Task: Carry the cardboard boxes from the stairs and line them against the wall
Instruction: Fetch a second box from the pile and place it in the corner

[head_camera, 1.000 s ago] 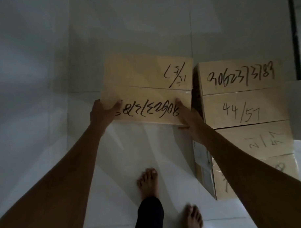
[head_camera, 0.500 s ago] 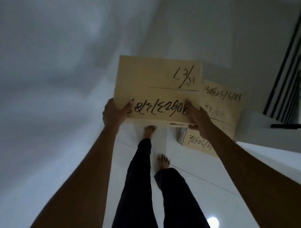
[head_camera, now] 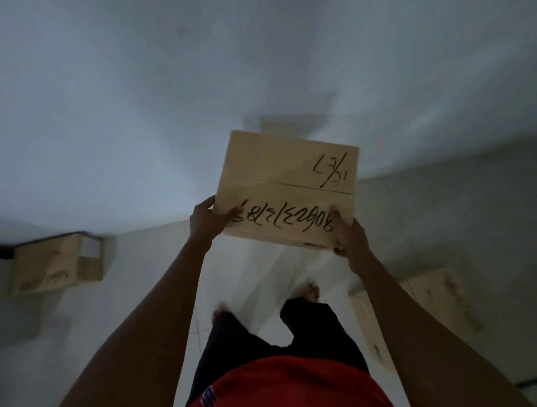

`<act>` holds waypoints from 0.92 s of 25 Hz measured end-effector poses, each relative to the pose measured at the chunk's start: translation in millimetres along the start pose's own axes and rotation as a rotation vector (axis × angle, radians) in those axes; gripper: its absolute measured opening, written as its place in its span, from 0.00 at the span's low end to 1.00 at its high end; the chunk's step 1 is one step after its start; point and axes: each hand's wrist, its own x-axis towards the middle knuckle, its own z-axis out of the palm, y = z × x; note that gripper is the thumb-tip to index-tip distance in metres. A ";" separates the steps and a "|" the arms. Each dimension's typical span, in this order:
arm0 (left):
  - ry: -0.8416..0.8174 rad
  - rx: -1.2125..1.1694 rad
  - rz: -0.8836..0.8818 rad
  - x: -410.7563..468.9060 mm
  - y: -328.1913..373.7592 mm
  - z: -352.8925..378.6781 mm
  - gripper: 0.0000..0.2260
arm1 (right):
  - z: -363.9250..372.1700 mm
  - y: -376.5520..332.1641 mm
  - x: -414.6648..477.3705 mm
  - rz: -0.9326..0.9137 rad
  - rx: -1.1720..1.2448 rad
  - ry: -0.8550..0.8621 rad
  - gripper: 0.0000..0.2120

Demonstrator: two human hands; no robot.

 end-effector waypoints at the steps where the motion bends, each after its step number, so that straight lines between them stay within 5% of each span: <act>1: 0.051 -0.046 -0.012 -2.8 -20.7 -36.0 0.33 | 33.2 -1.9 -16.2 -0.038 -0.034 -0.047 0.32; 9: 0.356 -0.292 -0.056 -49.4 -193.7 -295.3 0.31 | 283.7 26.0 -160.6 -0.197 -0.301 -0.312 0.36; 15: 0.453 -0.365 -0.164 -57.4 -293.4 -421.2 0.38 | 421.3 57.6 -239.1 -0.229 -0.426 -0.406 0.35; 23: 0.519 -0.423 -0.269 32.6 -389.0 -560.5 0.31 | 628.7 89.6 -256.7 -0.214 -0.511 -0.432 0.34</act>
